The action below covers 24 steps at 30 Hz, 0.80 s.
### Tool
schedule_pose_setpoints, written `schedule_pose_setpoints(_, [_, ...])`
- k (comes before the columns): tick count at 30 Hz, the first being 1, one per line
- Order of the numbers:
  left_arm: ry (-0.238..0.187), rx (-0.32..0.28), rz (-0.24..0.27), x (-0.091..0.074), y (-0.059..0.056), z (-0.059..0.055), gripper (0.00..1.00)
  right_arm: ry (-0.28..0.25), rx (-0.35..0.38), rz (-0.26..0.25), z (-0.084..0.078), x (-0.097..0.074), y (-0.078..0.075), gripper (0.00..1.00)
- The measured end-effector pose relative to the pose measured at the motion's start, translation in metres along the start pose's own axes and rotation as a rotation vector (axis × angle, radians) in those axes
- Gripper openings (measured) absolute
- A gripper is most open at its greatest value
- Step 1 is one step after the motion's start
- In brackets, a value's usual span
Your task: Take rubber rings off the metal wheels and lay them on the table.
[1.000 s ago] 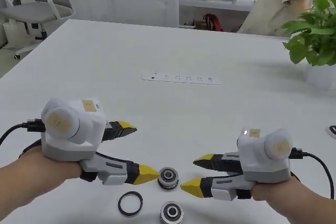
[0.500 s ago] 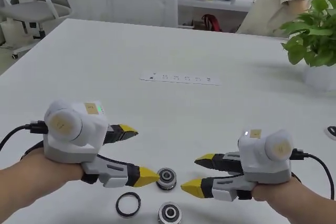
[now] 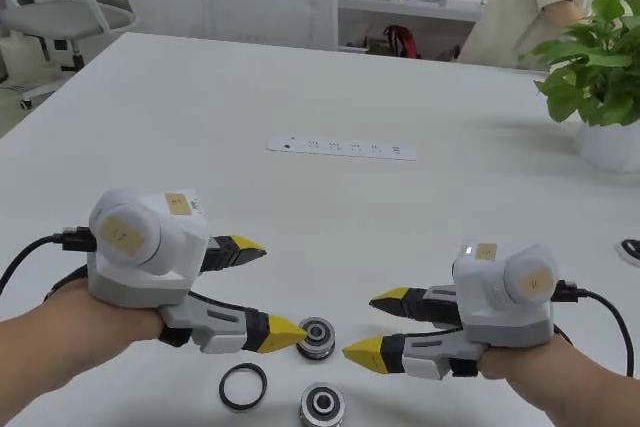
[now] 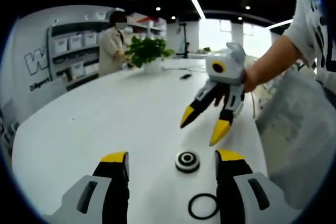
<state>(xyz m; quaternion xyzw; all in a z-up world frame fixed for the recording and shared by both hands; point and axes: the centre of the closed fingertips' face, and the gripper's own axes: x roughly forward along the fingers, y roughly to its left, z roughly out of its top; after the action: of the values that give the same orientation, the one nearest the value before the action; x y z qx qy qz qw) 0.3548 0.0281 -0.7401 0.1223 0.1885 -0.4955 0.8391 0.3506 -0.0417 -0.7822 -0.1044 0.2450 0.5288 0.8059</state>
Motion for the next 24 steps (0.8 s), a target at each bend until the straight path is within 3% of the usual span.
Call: schedule_pose_setpoints(24, [0.029,-0.006,-0.021,0.0099,-0.0025,-0.0089,0.63,-0.014,-0.005,-0.013,0.0010,0.0014,-0.0048,0.46])
